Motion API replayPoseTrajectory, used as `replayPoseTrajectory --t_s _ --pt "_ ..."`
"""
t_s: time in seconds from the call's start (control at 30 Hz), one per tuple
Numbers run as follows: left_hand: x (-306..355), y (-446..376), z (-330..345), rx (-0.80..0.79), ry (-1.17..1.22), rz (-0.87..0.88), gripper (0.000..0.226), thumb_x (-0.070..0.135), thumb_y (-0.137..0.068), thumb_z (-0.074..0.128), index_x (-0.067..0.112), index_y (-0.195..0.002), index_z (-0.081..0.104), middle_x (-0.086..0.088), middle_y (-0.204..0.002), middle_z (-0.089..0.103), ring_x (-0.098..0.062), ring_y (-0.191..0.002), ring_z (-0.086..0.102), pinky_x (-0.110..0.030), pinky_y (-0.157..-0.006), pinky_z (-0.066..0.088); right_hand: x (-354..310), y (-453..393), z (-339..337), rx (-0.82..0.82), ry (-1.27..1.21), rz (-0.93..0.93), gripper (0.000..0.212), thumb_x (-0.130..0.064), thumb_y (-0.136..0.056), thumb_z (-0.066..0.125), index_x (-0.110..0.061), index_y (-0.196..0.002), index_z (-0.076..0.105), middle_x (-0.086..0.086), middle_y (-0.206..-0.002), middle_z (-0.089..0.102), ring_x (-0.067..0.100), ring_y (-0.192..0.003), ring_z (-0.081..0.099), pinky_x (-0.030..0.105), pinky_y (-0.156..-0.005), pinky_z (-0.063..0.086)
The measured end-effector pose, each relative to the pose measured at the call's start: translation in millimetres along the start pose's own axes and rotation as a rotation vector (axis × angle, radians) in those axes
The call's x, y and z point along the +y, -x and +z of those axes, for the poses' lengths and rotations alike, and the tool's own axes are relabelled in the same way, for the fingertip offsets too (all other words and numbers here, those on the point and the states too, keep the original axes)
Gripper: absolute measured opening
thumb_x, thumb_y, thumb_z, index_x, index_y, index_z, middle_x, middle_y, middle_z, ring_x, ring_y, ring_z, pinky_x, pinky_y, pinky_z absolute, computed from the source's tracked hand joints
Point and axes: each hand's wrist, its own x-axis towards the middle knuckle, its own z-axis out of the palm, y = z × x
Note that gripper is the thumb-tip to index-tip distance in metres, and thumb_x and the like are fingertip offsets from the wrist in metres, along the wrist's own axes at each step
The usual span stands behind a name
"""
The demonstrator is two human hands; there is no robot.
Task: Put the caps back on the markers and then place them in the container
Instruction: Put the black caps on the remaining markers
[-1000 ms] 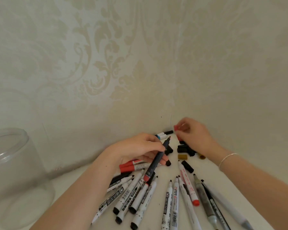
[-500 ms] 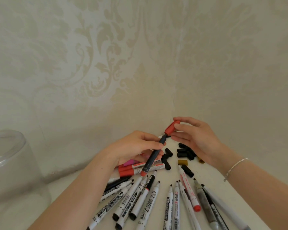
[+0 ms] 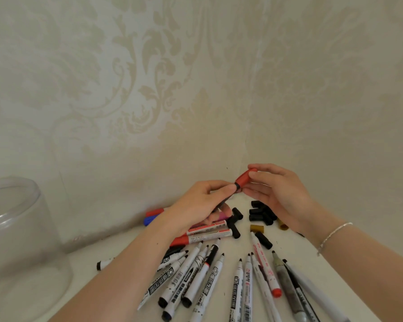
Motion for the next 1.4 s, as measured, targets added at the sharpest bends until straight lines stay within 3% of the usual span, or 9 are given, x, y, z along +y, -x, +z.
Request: replayPoseTrajectory --t_s 0.23,0.5,0.67,0.77,0.93,1.07,1.2,1.3,1.4 --pt "4.5 -0.1 4.2 -0.036 0.218 0.005 0.034 0.026 -0.1 0.045 0.001 -0.096 0.067 -0.001 -0.063 0.048 -0.005 -0.038 0.021 -0.015 -0.032 0.017 0.7 1.3 14.5 0.045 0.066 -0.069 0.011 -0.008 -0.091 0.059 0.0 -0.097 0.063 0.02 -0.092 0.072 0.031 -0.084 0.072 0.03 -0.073 0.059" --pt "4.9 1.1 -0.7 0.041 0.261 -0.037 0.033 0.025 -0.098 0.048 0.002 -0.085 0.068 -0.005 -0.063 0.046 -0.006 -0.036 0.021 -0.015 -0.031 0.017 0.3 0.0 32.5 0.079 0.133 -0.073 0.011 -0.007 -0.091 0.06 0.002 -0.096 0.061 0.025 -0.088 0.071 0.033 -0.077 0.072 0.028 -0.065 0.06" --pt "1.6 -1.3 3.0 0.134 -0.019 0.021 0.035 0.028 -0.095 0.052 0.002 -0.084 0.072 -0.004 -0.059 0.053 -0.008 -0.034 0.028 -0.017 -0.035 0.024 7.3 4.5 26.0 0.101 0.18 -0.023 0.017 -0.009 -0.091 0.061 0.005 -0.1 0.06 0.022 -0.082 0.072 0.03 -0.073 0.073 0.027 -0.064 0.06" --pt "-0.7 -2.0 7.2 0.224 -0.337 0.129 0.037 0.03 -0.095 0.051 0.021 -0.063 0.067 0.004 -0.05 0.057 -0.011 -0.04 0.04 -0.025 -0.047 0.035 11.1 7.1 22.3 0.103 0.165 0.013 0.017 -0.008 -0.091 0.061 0.006 -0.101 0.06 0.023 -0.085 0.072 0.029 -0.076 0.073 0.028 -0.067 0.061" --pt "-7.1 -2.7 -1.8 0.21 -0.629 0.316 0.03 0.033 -0.096 0.047 0.018 -0.085 0.07 -0.009 -0.071 0.068 -0.024 -0.065 0.061 -0.04 -0.065 0.049 9.2 6.2 14.6 0.025 0.096 0.1 0.011 -0.005 -0.092 0.058 0.002 -0.1 0.057 0.023 -0.092 0.072 0.029 -0.083 0.073 0.032 -0.076 0.059" --pt "-12.2 -8.0 -24.1 0.1 -0.764 0.279 0.022 0.037 -0.094 0.055 0.024 -0.101 0.07 0.009 -0.087 0.063 -0.004 -0.072 0.054 -0.028 -0.069 0.042 12.6 3.0 6.6 -0.065 0.245 0.176 0.012 -0.008 -0.092 0.059 -0.001 -0.101 0.059 0.02 -0.099 0.072 0.026 -0.09 0.071 0.033 -0.08 0.058" --pt "-26.7 -14.5 -44.0 0.106 -0.927 0.15 0.02 0.034 -0.088 0.065 0.022 -0.102 0.072 0.011 -0.082 0.054 -0.012 -0.085 0.057 -0.028 -0.08 0.047 25.8 -1.8 -8.5 0.085 0.687 0.119 0.011 -0.014 -0.092 0.059 -0.009 -0.1 0.063 0.01 -0.096 0.068 0.017 -0.078 0.065 0.02 -0.062 0.053" --pt "-35.0 -17.9 -47.2 0.1 -1.05 0.09 0.019 0.036 -0.084 0.069 0.025 -0.099 0.072 0.009 -0.086 0.057 -0.011 -0.084 0.055 -0.029 -0.079 0.048 29.5 -4.3 -25.9 0.122 0.802 0.166 0.008 -0.005 -0.089 0.059 -0.01 -0.093 0.064 0.008 -0.083 0.063 0.012 -0.063 0.056 0.015 -0.047 0.044" --pt "-38.3 -19.2 -44.6 0.106 -1.111 0.084 0.022 0.036 -0.082 0.069 0.026 -0.102 0.07 0.008 -0.093 0.06 -0.011 -0.084 0.054 -0.029 -0.077 0.048 30.7 -3.6 -40.4 0.118 0.842 0.203 0.012 0.003 -0.084 0.061 -0.009 -0.085 0.065 0.013 -0.082 0.063 0.016 -0.062 0.054 0.021 -0.052 0.045"
